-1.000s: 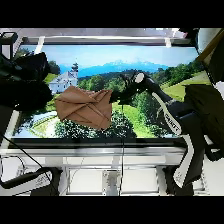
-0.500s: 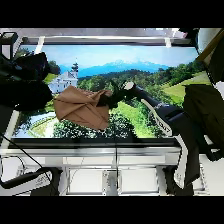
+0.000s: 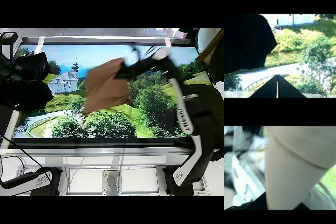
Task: Fold the clothes and pants, and hang the long-sleeved shirts on hangers.
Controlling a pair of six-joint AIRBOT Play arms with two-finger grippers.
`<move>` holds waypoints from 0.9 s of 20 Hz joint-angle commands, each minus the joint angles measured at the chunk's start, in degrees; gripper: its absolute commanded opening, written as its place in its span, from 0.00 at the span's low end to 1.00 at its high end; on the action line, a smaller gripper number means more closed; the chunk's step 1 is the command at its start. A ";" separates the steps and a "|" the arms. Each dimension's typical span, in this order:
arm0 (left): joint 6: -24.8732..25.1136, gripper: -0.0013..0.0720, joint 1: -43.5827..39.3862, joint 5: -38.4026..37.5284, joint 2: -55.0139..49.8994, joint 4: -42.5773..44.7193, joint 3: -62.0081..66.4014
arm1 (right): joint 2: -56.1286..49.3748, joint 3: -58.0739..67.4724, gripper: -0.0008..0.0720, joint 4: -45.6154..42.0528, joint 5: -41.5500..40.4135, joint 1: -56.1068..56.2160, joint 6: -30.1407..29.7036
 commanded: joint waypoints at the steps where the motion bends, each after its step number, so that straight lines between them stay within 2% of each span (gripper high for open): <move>1: 0.00 0.04 0.00 0.09 0.02 -0.22 0.04 | 6.69 4.26 0.03 -10.60 10.69 -13.35 3.56; 8: 0.00 0.04 0.00 0.50 -0.57 -0.22 0.04 | 10.01 2.40 0.03 -10.93 23.21 -45.72 1.38; 11: -0.04 0.04 0.00 0.48 -1.29 -0.24 0.04 | 14.49 2.34 0.03 -11.19 23.10 -58.71 -0.04; 14: -3.17 0.04 0.00 0.46 -1.75 -0.26 0.04 | 18.86 2.14 0.03 -19.74 23.04 -68.48 -2.25; 18: -3.48 0.04 -0.04 0.44 -1.75 -1.01 0.04 | 22.10 1.05 0.03 -32.63 23.04 -79.38 -2.67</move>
